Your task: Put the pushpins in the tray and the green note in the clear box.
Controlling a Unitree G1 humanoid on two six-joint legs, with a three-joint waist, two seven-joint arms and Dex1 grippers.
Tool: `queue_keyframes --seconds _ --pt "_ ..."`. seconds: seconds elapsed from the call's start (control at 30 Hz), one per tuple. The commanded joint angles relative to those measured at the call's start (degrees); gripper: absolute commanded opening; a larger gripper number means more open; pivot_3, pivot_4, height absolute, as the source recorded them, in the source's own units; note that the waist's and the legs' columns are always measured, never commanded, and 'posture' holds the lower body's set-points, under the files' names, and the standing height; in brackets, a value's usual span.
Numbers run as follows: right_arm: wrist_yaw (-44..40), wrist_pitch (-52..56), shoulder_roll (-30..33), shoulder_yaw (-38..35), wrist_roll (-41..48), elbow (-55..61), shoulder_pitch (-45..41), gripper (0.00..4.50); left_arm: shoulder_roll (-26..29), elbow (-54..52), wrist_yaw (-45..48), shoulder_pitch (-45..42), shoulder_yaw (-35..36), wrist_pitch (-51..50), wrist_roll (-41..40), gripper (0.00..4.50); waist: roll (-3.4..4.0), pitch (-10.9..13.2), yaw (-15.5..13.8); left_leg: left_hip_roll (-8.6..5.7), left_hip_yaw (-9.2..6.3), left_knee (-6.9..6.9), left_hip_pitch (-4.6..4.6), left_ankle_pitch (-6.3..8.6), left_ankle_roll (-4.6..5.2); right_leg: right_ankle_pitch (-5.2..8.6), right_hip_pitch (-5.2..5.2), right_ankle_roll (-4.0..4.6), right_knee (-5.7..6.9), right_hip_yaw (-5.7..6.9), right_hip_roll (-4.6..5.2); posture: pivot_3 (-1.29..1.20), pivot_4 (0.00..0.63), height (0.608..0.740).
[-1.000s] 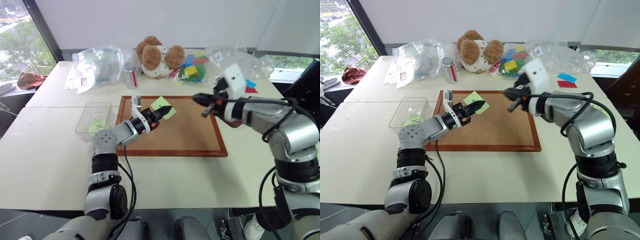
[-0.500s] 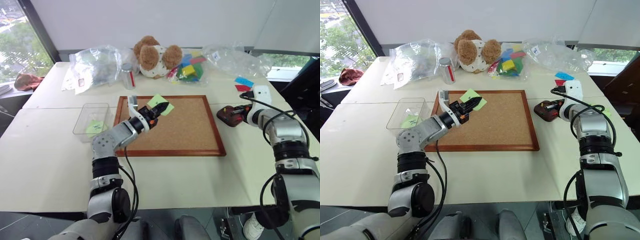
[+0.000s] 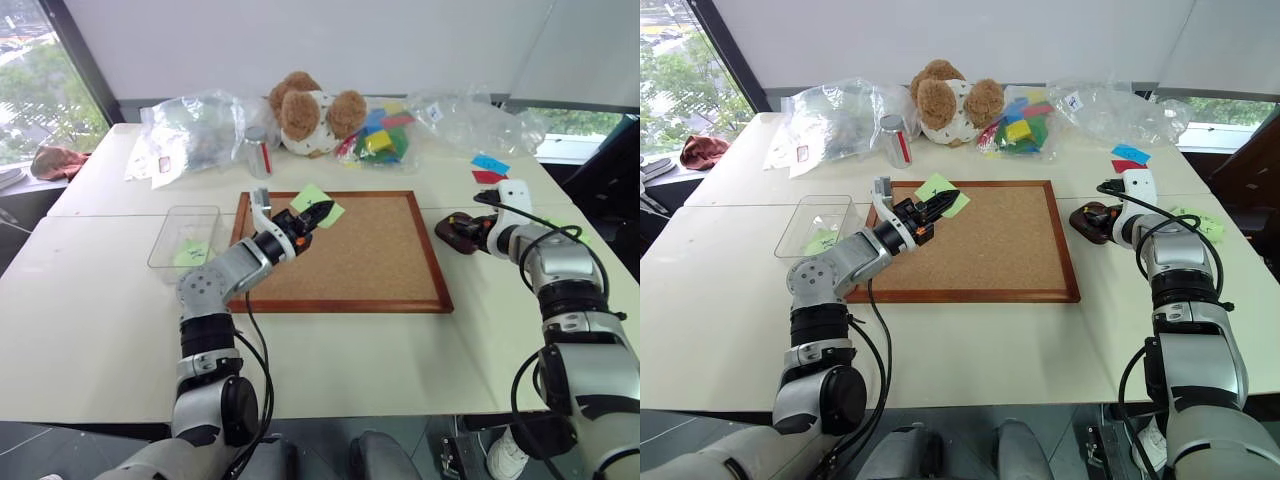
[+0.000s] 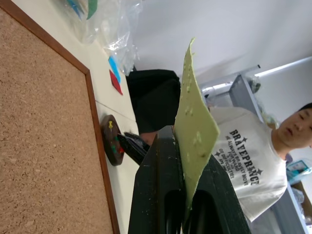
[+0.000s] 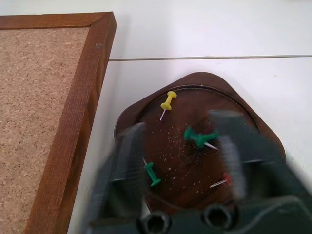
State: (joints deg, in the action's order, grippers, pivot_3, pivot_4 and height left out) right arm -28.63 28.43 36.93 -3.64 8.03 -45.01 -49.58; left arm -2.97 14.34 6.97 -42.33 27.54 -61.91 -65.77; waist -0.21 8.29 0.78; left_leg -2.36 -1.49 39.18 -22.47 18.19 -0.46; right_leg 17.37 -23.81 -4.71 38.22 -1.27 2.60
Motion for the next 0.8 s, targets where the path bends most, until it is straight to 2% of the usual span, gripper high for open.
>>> queue_keyframes --seconds 0.03,0.23,0.4,0.53,0.7,0.8 --pt "-0.43 0.52 0.96 -1.51 0.1 4.07 -0.94 3.42 0.2 -2.01 0.21 0.23 -1.1 0.32 -1.31 0.0 0.0 0.0 0.0 0.0 0.0 0.0 0.0 0.0 0.0 0.0 0.0 0.0 0.0 0.0 0.0 0.0 0.15 0.74" --pt "-1.77 5.69 2.4 -2.85 1.42 14.37 0.13 3.42 0.43 -2.49 0.49 0.68 -2.03 0.41 -1.49 0.0 0.0 0.0 -0.06 0.0 -0.01 0.0 0.0 0.0 0.0 0.0 -0.01 0.0 0.0 0.0 0.0 0.0 0.15 0.74" --pt "-6.68 11.34 3.78 -3.38 4.89 25.58 2.31 3.42 0.5 -3.84 0.08 1.18 -2.54 1.08 -1.36 0.0 0.0 0.0 -0.17 0.0 -0.02 0.0 -0.01 0.0 0.0 0.0 0.0 0.0 -0.02 0.0 0.0 0.0 0.15 0.74" --pt "-17.59 17.46 5.81 -0.94 12.61 42.81 6.07 3.42 1.5 -10.37 -1.65 1.25 -3.77 3.32 0.05 0.0 0.0 0.0 -0.12 0.0 -0.03 -0.02 -0.01 0.0 0.0 0.0 -0.01 0.0 -0.01 0.01 0.0 0.0 0.15 0.74" --pt "-24.25 21.74 5.66 0.51 19.82 53.39 5.97 3.42 2.21 -19.86 -7.85 0.68 -2.5 7.96 -1.65 0.0 0.0 0.0 -0.11 0.01 -0.06 -0.01 0.0 0.0 -0.01 0.0 -0.01 0.0 0.01 0.01 -0.01 0.0 0.15 0.74" --pt "-31.03 19.45 6.49 1.99 24.03 60.57 7.07 3.42 3.54 -25.61 -12.81 2.06 -1.67 10.7 -1.24 0.0 -0.02 0.01 -0.24 0.01 -0.06 0.02 0.03 0.0 -0.01 0.0 0.05 -0.01 -0.02 0.0 0.0 0.0 0.15 0.74"
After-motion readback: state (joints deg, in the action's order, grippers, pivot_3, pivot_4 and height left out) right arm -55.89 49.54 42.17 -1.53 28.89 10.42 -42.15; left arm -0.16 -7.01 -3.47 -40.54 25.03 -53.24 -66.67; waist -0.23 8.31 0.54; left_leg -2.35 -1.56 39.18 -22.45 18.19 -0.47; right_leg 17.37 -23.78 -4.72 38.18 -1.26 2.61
